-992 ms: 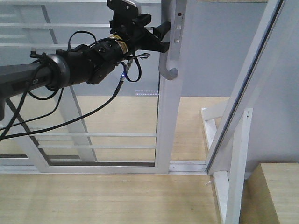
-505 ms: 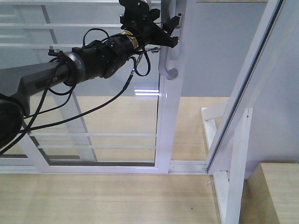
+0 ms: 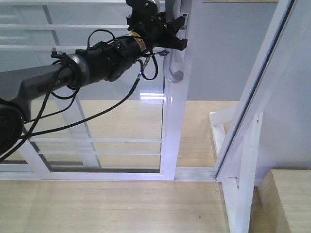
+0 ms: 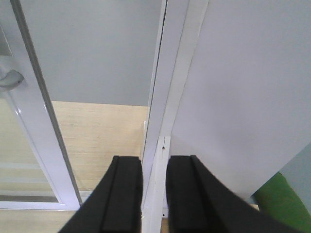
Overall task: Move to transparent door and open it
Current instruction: 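Slide the door panel farther open with the left gripper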
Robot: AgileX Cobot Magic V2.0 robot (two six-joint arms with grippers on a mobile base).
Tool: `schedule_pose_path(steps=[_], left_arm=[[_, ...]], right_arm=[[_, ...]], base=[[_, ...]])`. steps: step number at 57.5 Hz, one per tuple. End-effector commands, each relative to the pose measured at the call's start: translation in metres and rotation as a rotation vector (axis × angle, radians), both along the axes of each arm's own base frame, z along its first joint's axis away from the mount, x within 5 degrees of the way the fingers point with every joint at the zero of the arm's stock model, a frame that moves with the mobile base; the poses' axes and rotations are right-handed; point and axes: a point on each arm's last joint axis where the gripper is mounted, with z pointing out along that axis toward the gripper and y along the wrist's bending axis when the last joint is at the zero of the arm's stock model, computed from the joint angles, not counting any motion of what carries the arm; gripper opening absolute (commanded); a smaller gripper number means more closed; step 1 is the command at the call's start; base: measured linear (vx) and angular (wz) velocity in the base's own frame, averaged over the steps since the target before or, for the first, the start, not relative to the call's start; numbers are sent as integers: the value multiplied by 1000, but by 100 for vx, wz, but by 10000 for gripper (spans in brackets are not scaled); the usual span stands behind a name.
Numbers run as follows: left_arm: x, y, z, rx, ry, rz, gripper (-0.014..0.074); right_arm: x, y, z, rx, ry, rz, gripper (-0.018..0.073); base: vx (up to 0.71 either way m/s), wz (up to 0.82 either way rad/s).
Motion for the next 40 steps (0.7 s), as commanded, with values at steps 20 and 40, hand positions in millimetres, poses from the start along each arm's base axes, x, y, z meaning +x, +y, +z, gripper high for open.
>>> schedule_pose_path(steps=[20, 40], left_arm=[[2, 37, 67, -63, -49, 103, 292], [1, 45, 72, 6, -15, 145, 292]], right_arm=[[2, -1, 17, -19, -110, -5, 253], [7, -2, 13, -17, -86, -4, 253]], base=[[0, 0], [0, 0]])
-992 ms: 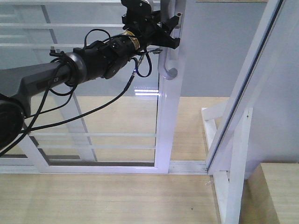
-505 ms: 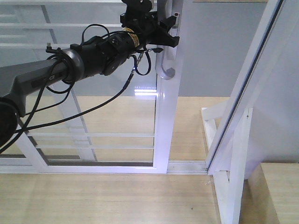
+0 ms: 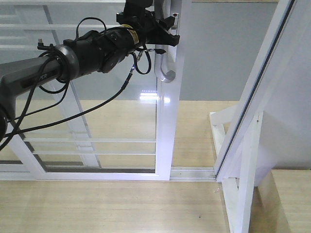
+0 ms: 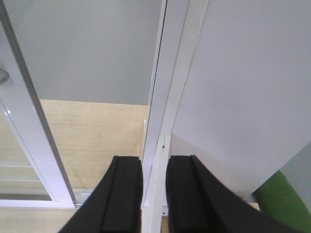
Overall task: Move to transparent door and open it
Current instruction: 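Slide the door panel farther open with the left gripper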
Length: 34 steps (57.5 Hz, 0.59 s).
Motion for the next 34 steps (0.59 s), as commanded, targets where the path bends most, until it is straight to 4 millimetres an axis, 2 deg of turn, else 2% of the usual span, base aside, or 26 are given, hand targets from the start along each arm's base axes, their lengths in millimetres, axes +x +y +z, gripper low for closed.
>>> schedule_pose_path(steps=[1, 18, 34], left_arm=[[1, 26, 58, -67, -118, 54, 292], [-5, 35, 69, -29, -171, 57, 292], [-18, 69, 63, -113, -163, 78, 292]], right_arm=[[5, -2, 14, -18, -95, -4, 253], [6, -2, 14, -18, -95, -4, 253], [6, -2, 14, -19, -97, -4, 253]], base=[[0, 0], [0, 0], [0, 0]])
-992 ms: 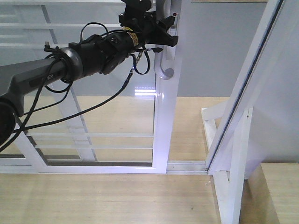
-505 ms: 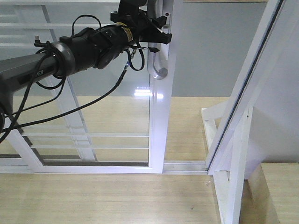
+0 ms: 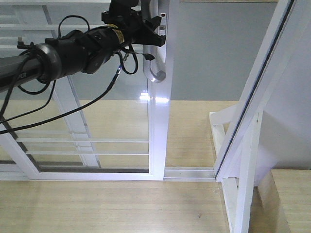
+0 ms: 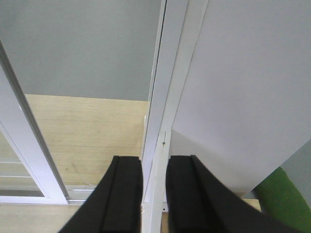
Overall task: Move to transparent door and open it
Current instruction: 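Slide the door panel farther open with the left gripper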
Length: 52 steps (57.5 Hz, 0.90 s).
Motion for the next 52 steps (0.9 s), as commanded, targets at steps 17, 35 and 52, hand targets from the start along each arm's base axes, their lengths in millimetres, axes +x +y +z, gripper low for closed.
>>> schedule_pose_path(steps=[17, 35, 52], left_arm=[[-8, 55, 47, -112, -99, 90, 292], [-7, 100, 66, -32, -77, 213, 293], [-25, 128, 73, -11, -86, 262, 293]], right_arm=[[3, -2, 16, -21, -110, -4, 253], [3, -1, 16, -20, -104, -4, 253], [3, -2, 17, -21, -111, -4, 253]], base=[[0, 0], [0, 1], [0, 0]])
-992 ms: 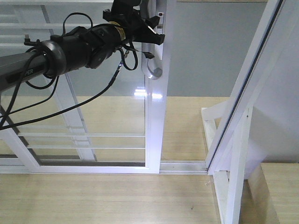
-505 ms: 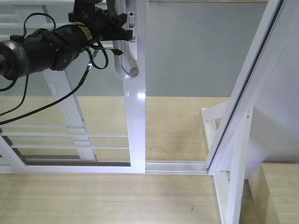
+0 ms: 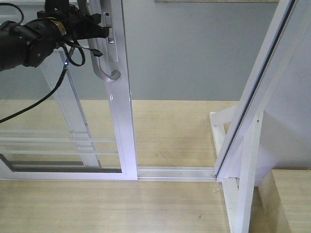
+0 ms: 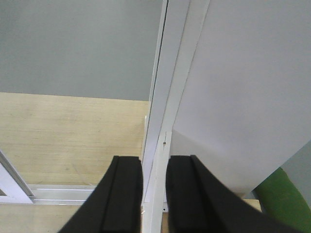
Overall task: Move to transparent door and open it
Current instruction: 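Slide the door panel farther open with the left gripper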
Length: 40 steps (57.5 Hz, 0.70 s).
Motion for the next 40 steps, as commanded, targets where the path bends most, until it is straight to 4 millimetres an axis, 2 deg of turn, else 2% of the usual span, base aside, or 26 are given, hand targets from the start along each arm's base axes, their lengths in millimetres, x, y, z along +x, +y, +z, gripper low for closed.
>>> schedule_pose_path(steps=[1, 16, 31, 40], left_arm=[[-16, 18, 56, -44, -199, 4, 293], [-40, 40, 50, -35, -151, 54, 309], [-63, 48, 52, -8, -56, 102, 477], [-73, 51, 59, 17, -51, 110, 502]], right_arm=[[4, -2, 17, -21, -113, -4, 253], [3, -2, 17, -21, -112, -4, 253], [4, -2, 17, -21, -113, -4, 253], [4, -2, 17, -21, -115, -4, 253]], base=[[0, 0], [0, 0], [0, 0], [0, 0]])
